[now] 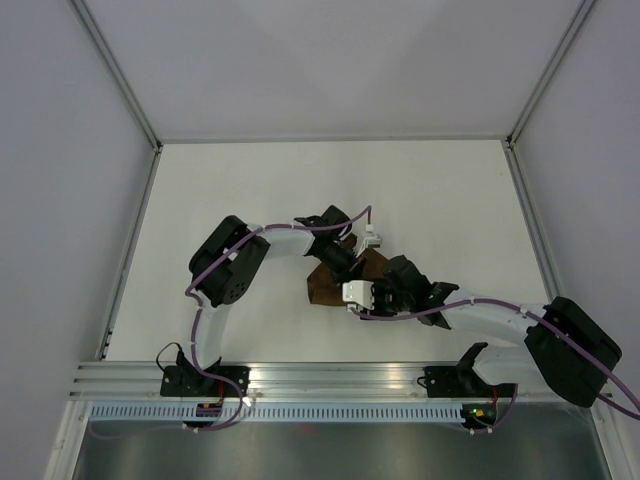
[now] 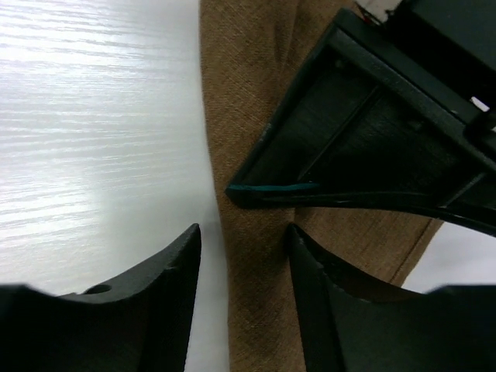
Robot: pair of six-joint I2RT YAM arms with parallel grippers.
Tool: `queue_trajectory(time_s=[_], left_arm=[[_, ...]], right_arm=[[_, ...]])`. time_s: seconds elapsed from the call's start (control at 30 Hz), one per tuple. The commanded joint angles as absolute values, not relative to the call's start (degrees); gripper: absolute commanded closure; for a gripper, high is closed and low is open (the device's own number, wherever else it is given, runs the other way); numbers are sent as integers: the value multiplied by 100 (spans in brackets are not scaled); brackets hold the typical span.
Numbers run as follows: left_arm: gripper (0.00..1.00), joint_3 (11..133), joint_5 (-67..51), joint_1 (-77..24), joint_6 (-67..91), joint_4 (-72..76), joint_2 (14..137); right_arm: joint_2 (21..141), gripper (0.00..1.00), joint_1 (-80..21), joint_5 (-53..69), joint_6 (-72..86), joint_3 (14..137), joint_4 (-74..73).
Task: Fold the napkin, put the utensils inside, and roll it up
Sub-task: Roll the napkin at the center of the board.
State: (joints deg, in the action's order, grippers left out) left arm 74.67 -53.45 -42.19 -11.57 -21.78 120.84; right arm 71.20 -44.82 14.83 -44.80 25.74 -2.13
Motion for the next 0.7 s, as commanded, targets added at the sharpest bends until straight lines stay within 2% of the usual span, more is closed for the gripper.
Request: queue_trajectory(time_s=[0.0,0.03,0.07,0.27,0.37,0.53,0.67], left_arm=[[97,7321,-4728,-4245,-1186,-2804,12489],[95,7313,-4729,-4245,-1195,-2804,12472],[93,7330,-4729,-4245,-1204,-2812,12463],[74,7357,-4597,-4228,-1108,-2717,12253],[71,7190,-4377,-4192,-941,-2357,11789],[59,7057,-4052,-4052,-659,-1846,11172],[57,7093,-3692,-3973,-554,-1811,10908]], right_arm=[[7329,47,-4518,1169,-4518,2558,141],[7356,53,-4526,1152,-4509,2558,141],[7374,69,-4518,1134,-4509,2549,141],[7418,88,-4518,1186,-4509,2549,18],[7444,92,-4509,1318,-4482,2628,-298],[7550,93,-4439,1590,-4517,2874,-729],[7707,94,-4360,1758,-4518,3005,-896]])
